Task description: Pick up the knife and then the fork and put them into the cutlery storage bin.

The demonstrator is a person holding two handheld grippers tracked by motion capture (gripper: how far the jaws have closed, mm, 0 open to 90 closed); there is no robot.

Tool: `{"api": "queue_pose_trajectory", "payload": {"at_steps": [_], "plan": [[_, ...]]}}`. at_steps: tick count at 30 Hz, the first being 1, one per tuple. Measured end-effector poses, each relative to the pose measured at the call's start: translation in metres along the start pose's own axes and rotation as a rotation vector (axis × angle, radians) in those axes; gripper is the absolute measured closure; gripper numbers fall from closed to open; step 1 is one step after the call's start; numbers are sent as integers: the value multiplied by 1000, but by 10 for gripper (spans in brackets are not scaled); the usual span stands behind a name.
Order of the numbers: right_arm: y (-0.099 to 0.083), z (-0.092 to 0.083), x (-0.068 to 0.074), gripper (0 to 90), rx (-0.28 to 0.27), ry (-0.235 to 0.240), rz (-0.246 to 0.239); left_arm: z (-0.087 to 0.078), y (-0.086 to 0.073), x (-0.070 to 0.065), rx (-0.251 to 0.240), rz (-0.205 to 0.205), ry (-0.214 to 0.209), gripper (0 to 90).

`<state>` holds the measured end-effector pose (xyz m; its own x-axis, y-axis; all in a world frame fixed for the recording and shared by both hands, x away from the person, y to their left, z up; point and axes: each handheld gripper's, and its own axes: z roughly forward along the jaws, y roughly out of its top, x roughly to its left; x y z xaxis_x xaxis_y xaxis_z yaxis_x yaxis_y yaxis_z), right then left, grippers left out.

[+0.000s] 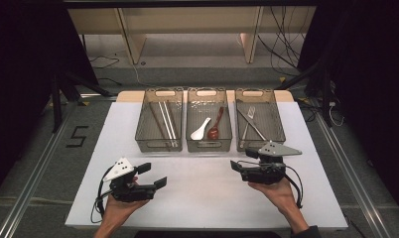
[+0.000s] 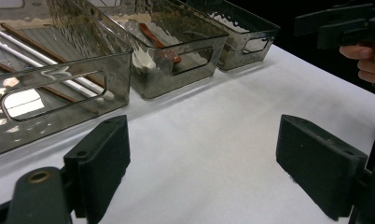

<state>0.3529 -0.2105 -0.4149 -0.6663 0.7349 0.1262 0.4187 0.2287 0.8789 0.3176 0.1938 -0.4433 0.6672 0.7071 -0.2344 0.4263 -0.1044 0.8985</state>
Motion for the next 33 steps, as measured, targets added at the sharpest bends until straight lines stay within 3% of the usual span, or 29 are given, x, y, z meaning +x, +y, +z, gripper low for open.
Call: {"api": "queue_pose_trajectory", "payload": {"at_steps": [18,23,33], "plan": [[-28,-12,10,249,-21,20,18,1,-1,0,24,2,-13,169],[-36,-14,12,227,-6,10,17,1,-1,0,22,2,-15,169],[-43,-24,13,193,-34,-25,23,2,-2,0,38,6,-25,169]]}}
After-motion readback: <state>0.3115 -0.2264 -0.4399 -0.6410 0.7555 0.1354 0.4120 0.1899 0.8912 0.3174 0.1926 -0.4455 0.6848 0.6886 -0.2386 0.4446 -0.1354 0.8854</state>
